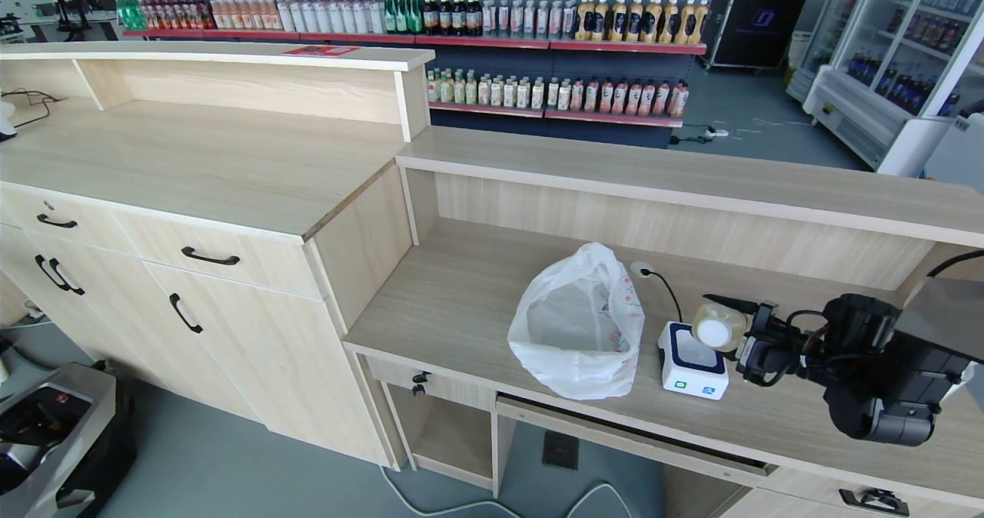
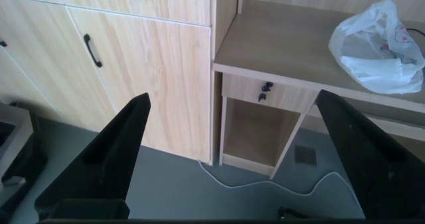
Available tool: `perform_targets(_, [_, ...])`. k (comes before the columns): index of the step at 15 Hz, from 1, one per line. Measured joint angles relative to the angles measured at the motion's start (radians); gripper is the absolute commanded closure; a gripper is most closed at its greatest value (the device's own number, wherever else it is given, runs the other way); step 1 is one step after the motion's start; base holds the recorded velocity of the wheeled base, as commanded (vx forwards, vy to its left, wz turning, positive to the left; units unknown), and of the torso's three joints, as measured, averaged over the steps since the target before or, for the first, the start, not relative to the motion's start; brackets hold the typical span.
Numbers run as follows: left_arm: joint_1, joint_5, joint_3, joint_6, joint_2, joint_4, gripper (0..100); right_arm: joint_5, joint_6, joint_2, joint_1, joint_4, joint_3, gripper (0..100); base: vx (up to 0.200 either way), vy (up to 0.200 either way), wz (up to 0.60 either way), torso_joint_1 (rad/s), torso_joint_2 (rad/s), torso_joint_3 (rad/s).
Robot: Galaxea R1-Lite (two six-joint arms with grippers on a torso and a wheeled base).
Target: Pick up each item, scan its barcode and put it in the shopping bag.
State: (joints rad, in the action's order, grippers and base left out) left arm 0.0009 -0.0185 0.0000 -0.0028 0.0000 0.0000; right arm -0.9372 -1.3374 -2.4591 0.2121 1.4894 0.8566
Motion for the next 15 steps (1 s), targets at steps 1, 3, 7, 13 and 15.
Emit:
perform_targets(1, [0.0, 0.0, 0.0, 0.0, 0.0, 0.0, 0, 0.0, 0.0, -0.002, 0.0, 0.0, 0.0, 100, 0.0, 0.0, 0.0, 0.0, 0.0, 0.0])
perform_targets(3, [0.0, 0.0, 0.0, 0.0, 0.0, 0.0, 0, -0.001, 0.0, -0.004, 0.001, 0.0, -0.001, 100, 0.0, 0.0, 0.0, 0.0, 0.0, 0.0])
perform_targets(7, [0.0, 0.0, 0.0, 0.0, 0.0, 0.0, 0, -0.001, 0.023, -0.019, 0.0, 0.037, 0.001, 100, 0.0, 0.0, 0.0, 0.0, 0.0, 0.0])
perform_targets(13, [0.0, 0.0, 0.0, 0.0, 0.0, 0.0, 0, -0.003, 0.047, -0.05, -0.002, 0.069, 0.001, 100, 0.0, 0.0, 0.0, 0.0, 0.0, 0.0])
perform_targets(15, [0.0, 0.0, 0.0, 0.0, 0.0, 0.0, 0, -0.002, 0.049, -0.051, -0.002, 0.069, 0.0, 100, 0.0, 0.0, 0.0, 0.0, 0.0, 0.0])
